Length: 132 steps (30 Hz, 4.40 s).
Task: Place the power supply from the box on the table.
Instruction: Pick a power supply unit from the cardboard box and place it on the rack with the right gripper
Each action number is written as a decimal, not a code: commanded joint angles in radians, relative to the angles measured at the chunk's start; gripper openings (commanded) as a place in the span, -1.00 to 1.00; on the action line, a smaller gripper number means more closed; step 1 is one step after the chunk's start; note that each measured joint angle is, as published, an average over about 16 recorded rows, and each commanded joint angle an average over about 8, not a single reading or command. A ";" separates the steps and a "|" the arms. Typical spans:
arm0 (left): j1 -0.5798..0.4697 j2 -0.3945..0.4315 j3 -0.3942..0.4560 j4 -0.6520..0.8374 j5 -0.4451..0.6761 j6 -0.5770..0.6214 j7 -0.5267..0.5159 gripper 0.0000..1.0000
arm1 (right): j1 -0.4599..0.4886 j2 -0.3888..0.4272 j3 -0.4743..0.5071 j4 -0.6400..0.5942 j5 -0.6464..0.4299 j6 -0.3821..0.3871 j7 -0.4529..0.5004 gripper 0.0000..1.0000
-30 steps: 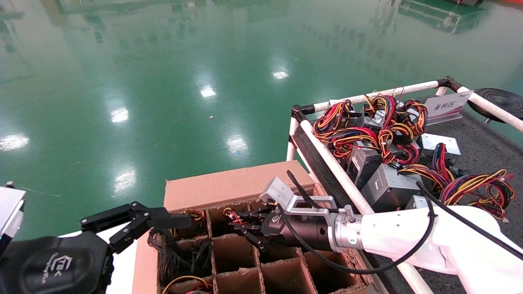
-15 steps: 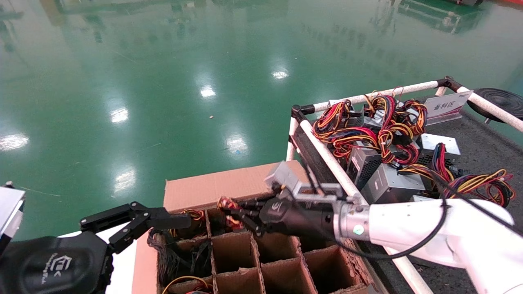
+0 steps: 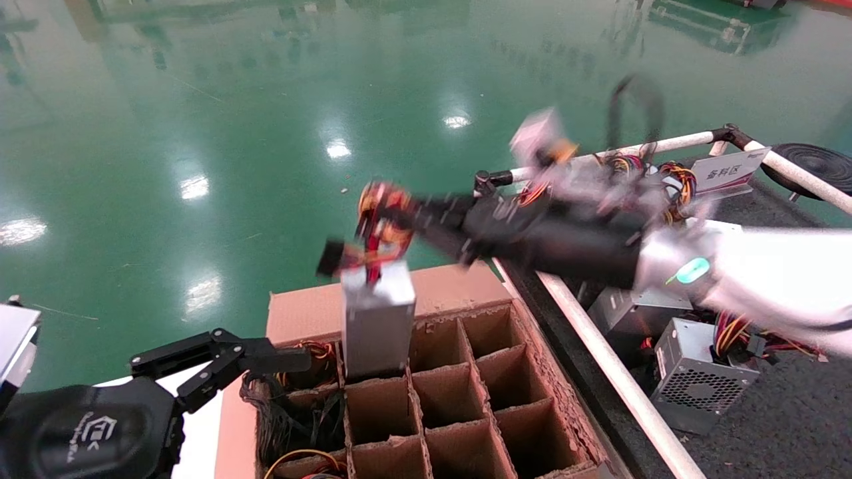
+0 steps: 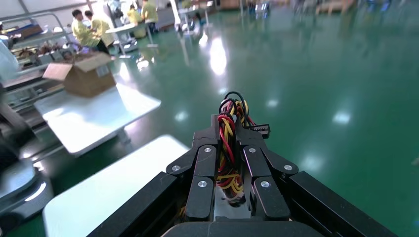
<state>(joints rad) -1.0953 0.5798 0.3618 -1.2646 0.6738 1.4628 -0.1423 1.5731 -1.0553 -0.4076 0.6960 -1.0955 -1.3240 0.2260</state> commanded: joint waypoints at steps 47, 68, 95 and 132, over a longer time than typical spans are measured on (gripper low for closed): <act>0.000 0.000 0.000 0.000 0.000 0.000 0.000 1.00 | 0.224 0.820 0.205 -0.009 -0.058 -0.134 0.079 -1.00; 0.000 0.000 0.001 0.000 0.000 0.000 0.000 1.00 | 0.117 0.835 0.180 -0.306 -0.068 -0.226 -0.127 -1.00; 0.000 0.000 0.001 0.000 -0.001 0.000 0.000 1.00 | -0.111 0.741 0.155 -0.377 0.026 -0.232 -0.127 -1.00; 0.000 0.000 0.001 0.000 -0.001 -0.001 0.001 1.00 | -0.330 0.633 0.228 -0.307 0.144 0.020 -0.124 -1.00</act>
<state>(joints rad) -1.0956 0.5793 0.3631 -1.2646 0.6730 1.4623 -0.1416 1.2491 -0.4229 -0.1809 0.3939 -0.9542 -1.3002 0.1058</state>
